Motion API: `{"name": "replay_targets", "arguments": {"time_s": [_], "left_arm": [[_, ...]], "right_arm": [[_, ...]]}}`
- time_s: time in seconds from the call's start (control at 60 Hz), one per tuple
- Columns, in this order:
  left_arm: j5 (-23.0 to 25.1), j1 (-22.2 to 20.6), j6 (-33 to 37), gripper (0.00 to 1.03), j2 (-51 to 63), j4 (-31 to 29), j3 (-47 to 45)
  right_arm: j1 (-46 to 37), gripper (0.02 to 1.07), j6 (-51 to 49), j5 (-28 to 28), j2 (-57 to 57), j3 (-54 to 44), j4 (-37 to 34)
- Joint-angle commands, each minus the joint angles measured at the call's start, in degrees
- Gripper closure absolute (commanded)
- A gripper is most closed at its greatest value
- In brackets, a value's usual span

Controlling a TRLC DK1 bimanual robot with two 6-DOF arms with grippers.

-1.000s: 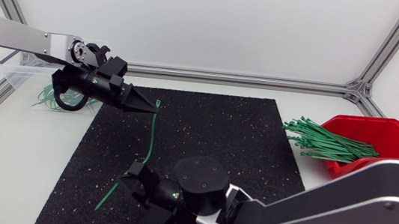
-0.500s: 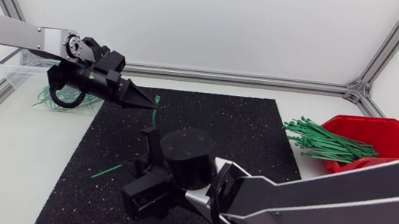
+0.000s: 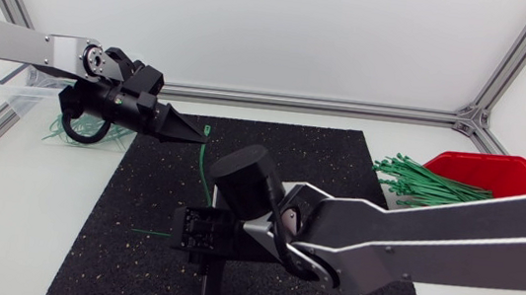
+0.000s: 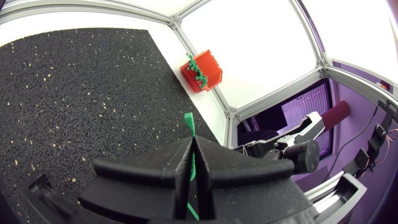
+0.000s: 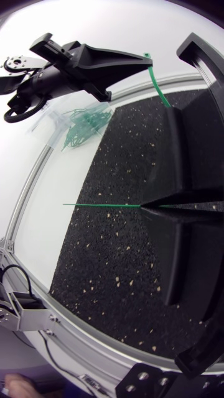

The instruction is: Take a green cable tie from the red box, thread the tail through the head to close it, then place it in the transparent bin on the left.

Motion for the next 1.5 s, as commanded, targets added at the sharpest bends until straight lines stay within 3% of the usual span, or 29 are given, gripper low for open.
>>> {"name": "replay_targets", "arguments": {"time_s": [0.0,0.2,0.55,0.667,1.017,1.183,1.483], "left_arm": [[0.96,-0.50,1.63,1.00,-1.73,0.63,-2.43],[1.57,-1.02,1.63,1.00,-4.54,3.45,-5.59],[1.66,-1.90,1.20,1.00,-10.34,6.52,-8.58],[1.57,-1.82,1.20,1.00,-10.95,6.87,-8.93],[1.22,-1.82,1.20,1.00,-12.62,8.81,-9.99],[1.22,-1.55,1.20,1.00,-13.50,9.86,-10.60],[1.22,-2.26,1.02,1.00,-14.82,13.47,-12.45]], "right_arm": [[-1.14,1.01,6.49,-2.47,-1.92,2.62,-3.80],[-6.94,1.01,13.96,-16.18,-0.34,12.55,-21.82],[-13.62,1.01,20.64,-33.85,5.38,26.00,-42.82],[-14.85,1.01,22.57,-36.92,6.69,28.73,-47.22],[-18.36,1.01,28.29,-37.36,6.34,32.50,-51.35],[-18.98,1.01,34.17,-37.28,5.20,30.40,-46.69],[-20.39,1.02,39.54,-40.18,5.46,31.01,-47.39]]}}
